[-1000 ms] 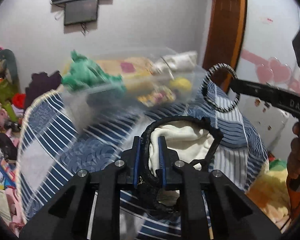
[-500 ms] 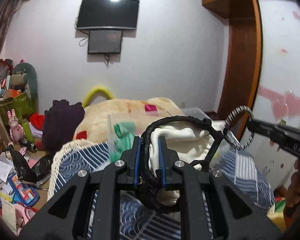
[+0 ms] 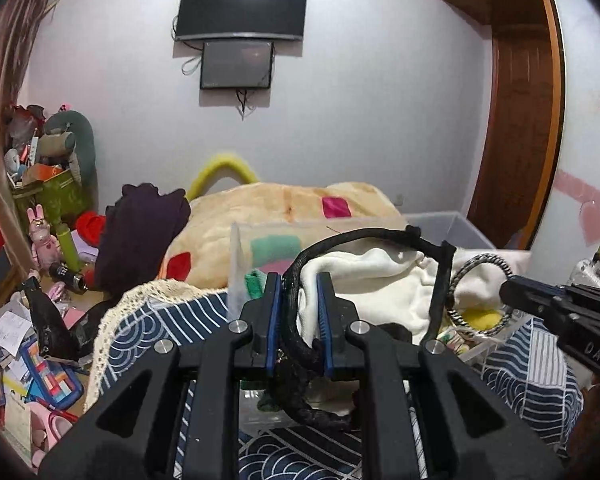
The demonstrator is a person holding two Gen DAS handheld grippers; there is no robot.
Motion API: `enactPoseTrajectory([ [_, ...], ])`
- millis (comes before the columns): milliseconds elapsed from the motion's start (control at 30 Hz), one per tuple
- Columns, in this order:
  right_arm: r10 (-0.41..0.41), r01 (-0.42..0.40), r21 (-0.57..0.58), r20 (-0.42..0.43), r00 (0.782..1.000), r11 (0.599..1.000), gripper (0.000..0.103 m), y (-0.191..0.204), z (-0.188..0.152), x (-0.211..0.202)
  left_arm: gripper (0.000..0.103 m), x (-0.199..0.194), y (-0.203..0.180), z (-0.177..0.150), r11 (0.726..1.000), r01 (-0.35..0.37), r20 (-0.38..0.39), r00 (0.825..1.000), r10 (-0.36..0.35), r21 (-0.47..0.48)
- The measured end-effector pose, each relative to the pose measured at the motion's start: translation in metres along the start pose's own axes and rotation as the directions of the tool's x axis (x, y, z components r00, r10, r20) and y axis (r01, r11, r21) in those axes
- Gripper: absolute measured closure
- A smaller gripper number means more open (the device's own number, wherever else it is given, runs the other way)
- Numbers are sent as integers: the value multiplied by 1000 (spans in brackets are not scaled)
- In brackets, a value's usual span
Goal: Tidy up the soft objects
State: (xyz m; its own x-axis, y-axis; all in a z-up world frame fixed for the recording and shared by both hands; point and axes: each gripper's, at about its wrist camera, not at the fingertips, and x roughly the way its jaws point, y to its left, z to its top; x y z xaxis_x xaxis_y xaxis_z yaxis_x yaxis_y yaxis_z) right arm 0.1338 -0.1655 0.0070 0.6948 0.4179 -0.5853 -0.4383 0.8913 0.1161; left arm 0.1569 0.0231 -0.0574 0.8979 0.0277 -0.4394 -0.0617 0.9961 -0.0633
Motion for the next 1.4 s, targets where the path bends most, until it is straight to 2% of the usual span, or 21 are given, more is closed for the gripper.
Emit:
enactPoseTrajectory([
  [133,-6,5,-17,-28,1000,1000,96,0,-5,4,83,4,-3,-5,1000,-11,-7,1000,11,21],
  [200,-11,10,-31,-30,999,999,94,1,-6,0,72,1,-2,-6,1000,-5,-11,1000,5,17],
  [300,-18,18,-33,-19,1000,999,80,1,-6,-7,56,-2,1,-7,999,33,-38,999,-34,-13],
  [333,-20,20,-33,-12,1000,999,76,0,-5,-8,55,-2,3,-8,999,48,-47,998,-50,-24],
  [467,-26,28,-42,28,999,999,74,0,-1,-25,51,-15,0,-8,997,81,-59,995,-82,-13],
  [567,-18,21,-40,70,997,999,70,0,4,-40,47,-32,-1,-6,994,107,-32,994,-107,-10],
  [667,-14,19,-41,124,992,999,61,1,5,-59,45,-49,-3,-3,993,117,-6,993,-117,-8],
  [800,-10,23,-63,199,980,998,53,10,8,-84,35,-73,-7,3,993,117,50,992,-118,9],
  [867,-8,24,-70,224,974,997,44,14,9,-89,33,-84,-9,6,992,122,73,990,-122,12],
  [933,-15,36,-76,261,965,996,29,18,9,-98,30,-93,-10,8,992,125,92,988,-126,17],
  [1000,-32,60,-84,302,953,995,22,22,9,-104,24,-102,-11,10,993,117,117,986,-119,19],
  [1067,-48,81,-87,332,942,993,18,25,8,-109,19,-110,-13,10,994,107,139,984,-110,26],
  [1200,-44,78,-85,346,937,993,12,27,7,-112,10,-121,-16,10,994,98,167,980,-103,42],
  [1300,-53,86,-79,353,934,993,5,29,2,-112,5,-128,-17,9,994,99,181,978,-106,45],
  [1400,-51,81,-71,354,934,994,3,28,1,-112,5,-132,-17,8,994,104,188,976,-111,47],
])
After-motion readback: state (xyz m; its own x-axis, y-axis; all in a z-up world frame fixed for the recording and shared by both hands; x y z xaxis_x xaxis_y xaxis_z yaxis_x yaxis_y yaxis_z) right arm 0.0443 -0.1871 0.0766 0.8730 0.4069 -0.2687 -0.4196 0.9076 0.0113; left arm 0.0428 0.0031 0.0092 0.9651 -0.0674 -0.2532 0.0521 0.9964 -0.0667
